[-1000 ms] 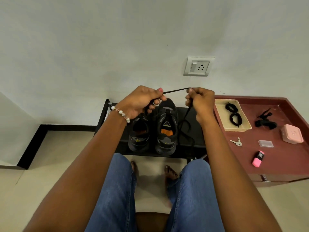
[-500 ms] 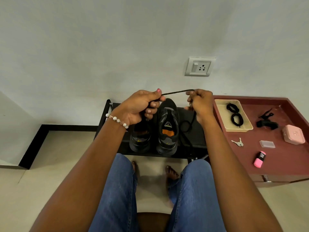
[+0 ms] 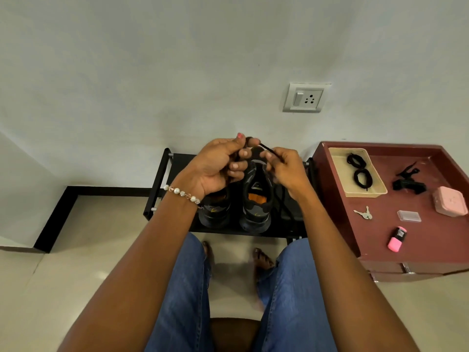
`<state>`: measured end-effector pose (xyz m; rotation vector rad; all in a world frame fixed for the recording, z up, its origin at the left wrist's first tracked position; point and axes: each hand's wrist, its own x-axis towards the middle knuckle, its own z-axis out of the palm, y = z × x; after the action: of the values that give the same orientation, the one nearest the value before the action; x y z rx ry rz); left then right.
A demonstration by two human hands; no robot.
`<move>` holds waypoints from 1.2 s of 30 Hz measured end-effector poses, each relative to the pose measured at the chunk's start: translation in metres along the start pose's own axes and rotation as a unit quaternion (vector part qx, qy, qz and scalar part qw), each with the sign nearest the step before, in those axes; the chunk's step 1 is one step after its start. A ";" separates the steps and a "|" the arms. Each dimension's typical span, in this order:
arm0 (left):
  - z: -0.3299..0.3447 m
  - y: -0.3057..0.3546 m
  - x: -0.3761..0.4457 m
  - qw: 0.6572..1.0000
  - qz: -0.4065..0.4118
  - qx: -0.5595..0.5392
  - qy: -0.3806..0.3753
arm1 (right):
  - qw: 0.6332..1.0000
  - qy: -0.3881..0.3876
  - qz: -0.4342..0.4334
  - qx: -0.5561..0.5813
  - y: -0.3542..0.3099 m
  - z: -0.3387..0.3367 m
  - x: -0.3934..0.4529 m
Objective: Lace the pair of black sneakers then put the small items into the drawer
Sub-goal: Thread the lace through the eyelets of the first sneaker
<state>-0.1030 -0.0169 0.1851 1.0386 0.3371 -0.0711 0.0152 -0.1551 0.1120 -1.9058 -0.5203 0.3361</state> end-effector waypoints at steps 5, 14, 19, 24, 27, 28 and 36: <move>-0.003 -0.010 0.019 0.981 0.160 0.023 0.110 | 0.938 -0.227 -0.085 -0.247 -0.026 0.001 -0.025; 0.000 -0.034 0.002 0.973 0.096 0.209 -0.005 | 0.986 -0.056 -0.132 -0.080 -0.073 -0.038 -0.005; 0.004 -0.024 0.007 0.990 0.112 -0.082 0.031 | 0.985 -0.156 -0.018 -0.072 -0.029 -0.005 -0.016; -0.003 -0.025 0.018 0.960 0.163 0.149 0.173 | 0.916 -0.348 -0.069 -0.187 -0.051 -0.013 -0.032; -0.006 -0.036 0.012 0.935 0.149 0.310 0.083 | 0.950 -0.236 -0.139 -0.153 -0.069 -0.032 -0.016; -0.002 -0.038 0.008 0.955 0.127 0.264 0.044 | 0.964 -0.179 -0.150 -0.126 -0.069 -0.037 -0.009; 0.002 -0.023 0.013 0.974 0.118 -0.179 0.067 | 0.966 -0.250 -0.032 -0.063 -0.022 -0.013 -0.029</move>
<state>-0.0948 -0.0287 0.1631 0.7193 0.3317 0.2664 -0.0081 -0.1724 0.1369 -1.9179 -0.9545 0.7672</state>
